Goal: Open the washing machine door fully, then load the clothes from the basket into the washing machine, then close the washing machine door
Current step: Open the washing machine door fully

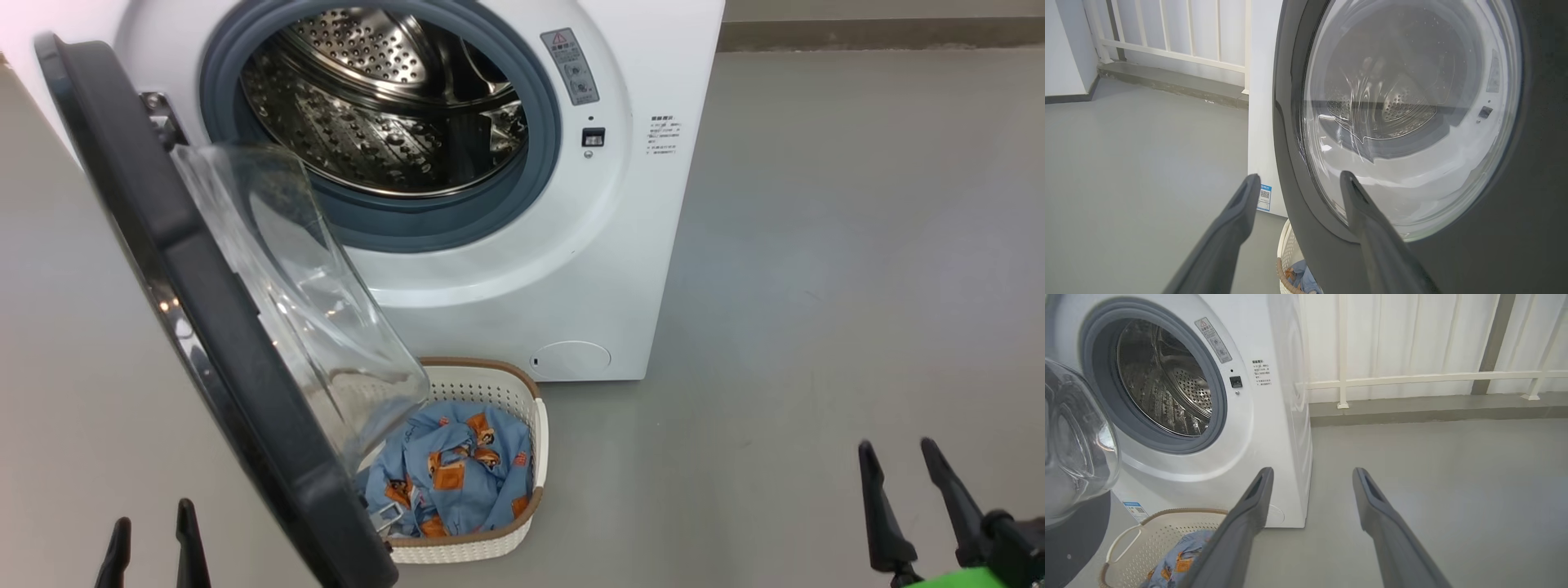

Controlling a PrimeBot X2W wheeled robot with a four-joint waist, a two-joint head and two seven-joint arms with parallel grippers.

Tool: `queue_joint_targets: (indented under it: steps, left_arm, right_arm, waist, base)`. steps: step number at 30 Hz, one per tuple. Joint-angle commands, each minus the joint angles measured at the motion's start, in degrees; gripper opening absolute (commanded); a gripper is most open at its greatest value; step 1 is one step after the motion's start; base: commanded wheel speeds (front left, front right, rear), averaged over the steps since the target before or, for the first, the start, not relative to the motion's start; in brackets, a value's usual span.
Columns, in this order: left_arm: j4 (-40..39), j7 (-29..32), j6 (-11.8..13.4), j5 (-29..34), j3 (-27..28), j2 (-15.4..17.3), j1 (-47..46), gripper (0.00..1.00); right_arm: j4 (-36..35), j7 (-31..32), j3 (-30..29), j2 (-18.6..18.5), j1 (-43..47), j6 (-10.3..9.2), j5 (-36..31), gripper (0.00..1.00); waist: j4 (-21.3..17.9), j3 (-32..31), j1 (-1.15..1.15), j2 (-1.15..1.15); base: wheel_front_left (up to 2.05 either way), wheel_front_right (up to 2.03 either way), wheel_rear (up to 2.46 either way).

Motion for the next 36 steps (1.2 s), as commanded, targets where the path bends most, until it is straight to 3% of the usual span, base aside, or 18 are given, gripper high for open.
queue_joint_targets:
  steps: [1, 10, 36]
  left_arm:
    - [-1.1, -0.5, -0.2, 0.3, 1.4, 1.0, -0.9, 1.00]
    - [-1.3, -0.5, -0.2, 0.5, 1.6, 1.0, 0.5, 1.00]
    - [-2.1, -0.5, -0.2, 1.2, 1.4, 1.0, 0.8, 1.00]
  right_arm:
    - [-1.3, -0.7, 0.9, -0.4, -0.2, 0.09, -1.4, 1.00]
    - [1.5, -0.7, -1.2, 0.6, 1.4, 0.09, -4.1, 1.00]
    - [2.2, -0.7, -0.1, 0.6, 0.3, 0.09, -4.9, 1.00]
  waist:
    - [0.1, -0.1, 0.00, 0.00]
    - [-0.2, -0.5, 0.00, 0.00]
    - [0.3, 0.1, 0.00, 0.00]
  base:
    - [0.00, 0.00, 0.00]
    - [0.00, 0.00, 0.00]
    - [0.00, 0.00, 0.00]
